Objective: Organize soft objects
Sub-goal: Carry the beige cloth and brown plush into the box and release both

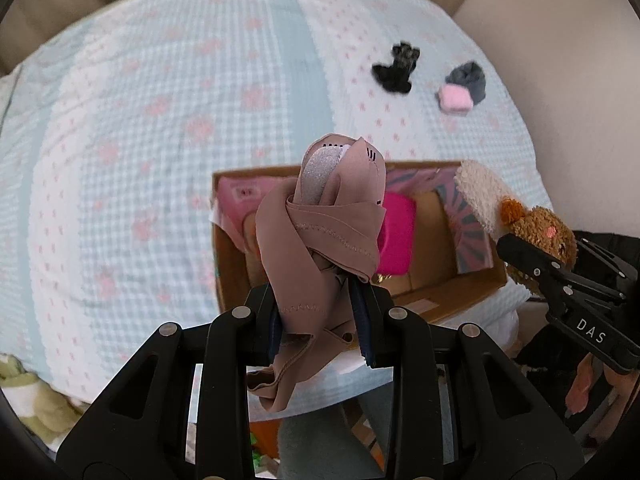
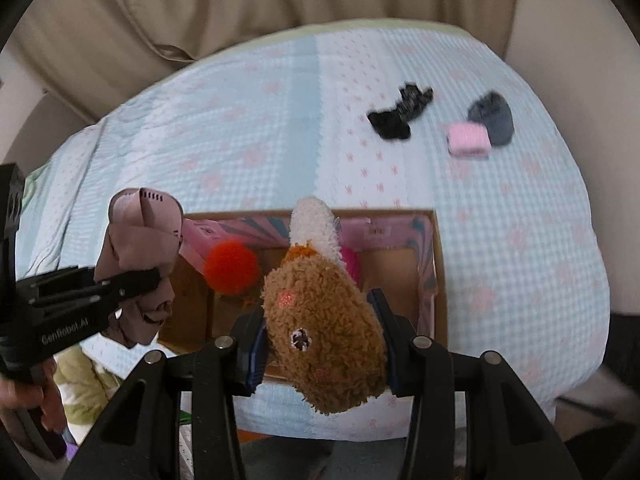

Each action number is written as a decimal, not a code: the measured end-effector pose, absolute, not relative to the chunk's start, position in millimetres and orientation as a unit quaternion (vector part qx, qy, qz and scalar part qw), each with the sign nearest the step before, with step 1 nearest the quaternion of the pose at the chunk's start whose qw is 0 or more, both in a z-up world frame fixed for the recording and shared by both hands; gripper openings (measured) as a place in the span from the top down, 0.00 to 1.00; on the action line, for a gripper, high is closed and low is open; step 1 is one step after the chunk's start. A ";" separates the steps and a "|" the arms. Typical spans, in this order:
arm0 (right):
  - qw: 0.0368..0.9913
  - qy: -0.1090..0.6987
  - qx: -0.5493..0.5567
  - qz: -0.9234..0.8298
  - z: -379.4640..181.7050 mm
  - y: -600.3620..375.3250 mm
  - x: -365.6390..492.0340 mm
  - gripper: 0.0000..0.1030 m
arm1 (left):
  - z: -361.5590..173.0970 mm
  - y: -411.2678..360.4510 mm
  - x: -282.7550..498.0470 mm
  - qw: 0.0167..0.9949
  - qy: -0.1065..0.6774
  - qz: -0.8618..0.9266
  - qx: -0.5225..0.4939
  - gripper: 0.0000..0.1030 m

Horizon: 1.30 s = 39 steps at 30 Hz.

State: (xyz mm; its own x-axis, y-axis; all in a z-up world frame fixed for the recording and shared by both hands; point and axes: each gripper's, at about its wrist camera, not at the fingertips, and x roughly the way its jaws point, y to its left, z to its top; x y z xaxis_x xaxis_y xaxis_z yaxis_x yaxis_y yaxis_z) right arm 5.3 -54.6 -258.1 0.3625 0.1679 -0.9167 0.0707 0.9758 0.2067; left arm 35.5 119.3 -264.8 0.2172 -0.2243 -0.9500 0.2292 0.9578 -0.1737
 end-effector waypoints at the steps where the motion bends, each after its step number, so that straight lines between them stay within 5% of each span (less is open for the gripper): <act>1: 0.816 0.568 0.108 0.020 -265.3 -53.4 6.5 0.59 | -271.8 119.1 36.6 0.776 0.613 -0.147 0.002 0.74; 22: 0.774 0.612 0.149 -0.055 -357.7 -80.8 37.7 0.59 | -381.5 59.3 68.1 0.731 0.653 -0.183 0.078 0.74; 24: 0.770 0.617 0.156 -0.047 -360.9 -81.8 40.3 0.59 | -383.8 58.0 66.0 0.729 0.653 -0.184 0.090 0.66; 25: 0.765 0.623 0.161 -0.040 -363.6 -81.5 42.8 0.58 | -383.7 57.0 64.8 0.730 0.651 -0.184 0.097 0.44; 26: 0.762 0.625 0.164 -0.036 -365.0 -81.3 44.2 0.53 | -382.3 55.6 62.6 0.734 0.645 -0.181 0.111 0.09; 27: 0.759 0.628 0.171 -0.031 -366.8 -80.9 45.4 0.48 | -381.7 54.8 60.9 0.736 0.641 -0.182 0.119 0.01; 29: 0.756 0.625 0.191 -0.026 -368.4 -83.6 46.5 0.00 | -378.5 54.4 57.1 0.742 0.631 -0.182 0.133 0.00; 39: 0.764 0.622 0.173 -0.015 -360.1 -80.8 44.0 0.00 | -374.4 68.0 54.0 0.736 0.642 -0.176 0.127 0.00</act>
State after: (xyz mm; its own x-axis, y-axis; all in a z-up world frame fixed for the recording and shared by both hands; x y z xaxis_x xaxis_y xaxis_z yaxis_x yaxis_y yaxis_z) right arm 44.0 -80.8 -360.1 0.2268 0.1929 -0.9546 0.2378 0.9396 0.2464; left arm 54.0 68.0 -374.4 0.1146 -0.0956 -0.9888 0.4222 0.9057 -0.0387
